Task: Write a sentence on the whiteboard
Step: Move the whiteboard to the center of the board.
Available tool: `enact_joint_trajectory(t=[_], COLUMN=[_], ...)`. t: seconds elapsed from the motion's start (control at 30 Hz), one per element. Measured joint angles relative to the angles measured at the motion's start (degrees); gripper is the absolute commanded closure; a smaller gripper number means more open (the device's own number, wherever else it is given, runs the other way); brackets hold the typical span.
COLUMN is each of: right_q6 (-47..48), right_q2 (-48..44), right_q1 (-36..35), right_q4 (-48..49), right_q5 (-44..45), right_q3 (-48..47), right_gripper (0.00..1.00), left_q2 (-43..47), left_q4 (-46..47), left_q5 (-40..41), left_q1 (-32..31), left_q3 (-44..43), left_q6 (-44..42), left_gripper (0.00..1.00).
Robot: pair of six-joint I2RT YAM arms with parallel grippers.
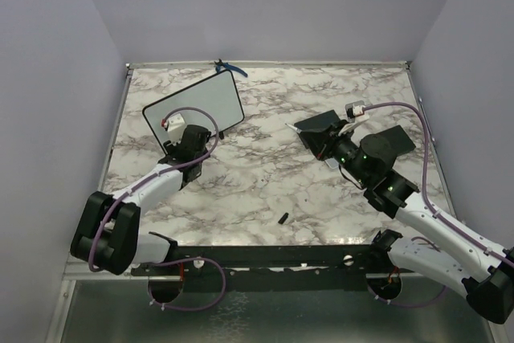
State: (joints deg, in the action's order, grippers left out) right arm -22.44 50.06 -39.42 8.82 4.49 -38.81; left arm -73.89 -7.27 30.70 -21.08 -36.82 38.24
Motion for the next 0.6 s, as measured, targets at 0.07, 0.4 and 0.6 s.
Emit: enact_joint_trajectory(t=[0.07, 0.4, 0.6], right_q6=[0.0, 0.0, 0.0], right_q2=[0.0, 0.2, 1.0], right_q1=[0.0, 0.0, 0.0], right_q4=[0.0, 0.0, 0.1], right_q5=[0.1, 0.1, 0.2], right_q3=[0.0, 0.0, 0.0], right_gripper=[1.00, 1.00, 1.00], left_q2=[-1.5, -7.2, -8.3], left_q4=[1.7, 8.9, 12.5], left_q5=[0.7, 0.9, 0.7], left_q1=[0.2, 2.9, 5.5], left_q3=[0.6, 4.2, 4.3], left_q6=[0.3, 1.7, 1.6], left_gripper=[0.47, 0.48, 0.51])
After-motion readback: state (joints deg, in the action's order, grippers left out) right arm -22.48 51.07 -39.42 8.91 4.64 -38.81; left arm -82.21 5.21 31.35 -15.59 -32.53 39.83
